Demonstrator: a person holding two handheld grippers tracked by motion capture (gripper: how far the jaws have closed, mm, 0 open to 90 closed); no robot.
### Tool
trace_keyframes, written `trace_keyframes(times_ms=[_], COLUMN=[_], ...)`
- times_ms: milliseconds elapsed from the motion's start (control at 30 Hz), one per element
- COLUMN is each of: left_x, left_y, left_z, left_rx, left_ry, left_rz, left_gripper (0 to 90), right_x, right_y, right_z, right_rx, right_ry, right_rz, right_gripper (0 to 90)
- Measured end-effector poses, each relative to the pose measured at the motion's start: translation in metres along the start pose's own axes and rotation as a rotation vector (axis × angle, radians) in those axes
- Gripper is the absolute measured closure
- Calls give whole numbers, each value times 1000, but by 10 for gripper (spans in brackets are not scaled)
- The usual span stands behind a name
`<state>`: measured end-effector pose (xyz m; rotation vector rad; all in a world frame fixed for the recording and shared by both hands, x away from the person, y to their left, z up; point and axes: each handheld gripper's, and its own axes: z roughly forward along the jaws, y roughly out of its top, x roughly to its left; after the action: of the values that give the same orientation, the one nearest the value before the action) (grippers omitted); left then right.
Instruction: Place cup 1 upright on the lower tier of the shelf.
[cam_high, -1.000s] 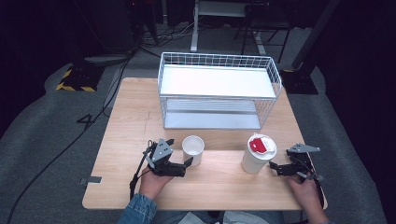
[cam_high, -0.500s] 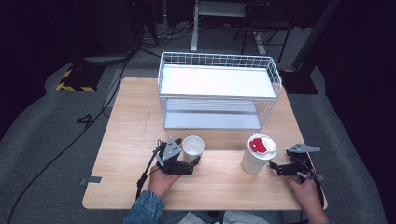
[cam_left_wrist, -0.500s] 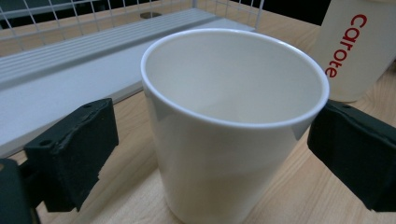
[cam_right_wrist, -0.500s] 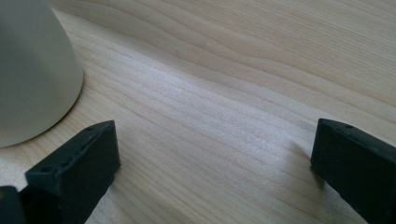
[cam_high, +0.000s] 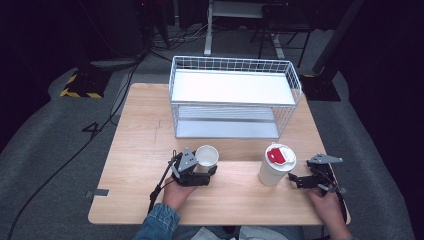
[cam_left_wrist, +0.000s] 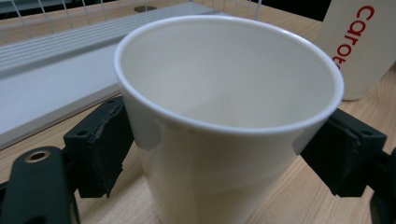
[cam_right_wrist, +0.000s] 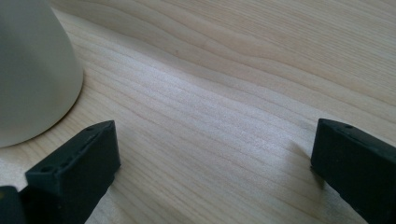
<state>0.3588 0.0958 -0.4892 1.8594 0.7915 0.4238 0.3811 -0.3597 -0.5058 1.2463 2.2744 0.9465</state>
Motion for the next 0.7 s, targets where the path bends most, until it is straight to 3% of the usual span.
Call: trace_keyframes(times_ms=[233, 533, 700], left_x=[-1, -4, -6], left_y=[-1, -2, -4], left_z=[0, 1, 2], left_rx=[8, -6, -17], left_ry=[11, 32, 50], left_rz=[15, -12, -2], left_gripper=[212, 216, 216], right_x=[0, 0, 0], right_y=[0, 0, 0], right_z=[0, 0, 0], right_rx=[0, 0, 0], right_ry=[0, 0, 0], right_rz=[0, 0, 0], right_gripper=[14, 14, 14])
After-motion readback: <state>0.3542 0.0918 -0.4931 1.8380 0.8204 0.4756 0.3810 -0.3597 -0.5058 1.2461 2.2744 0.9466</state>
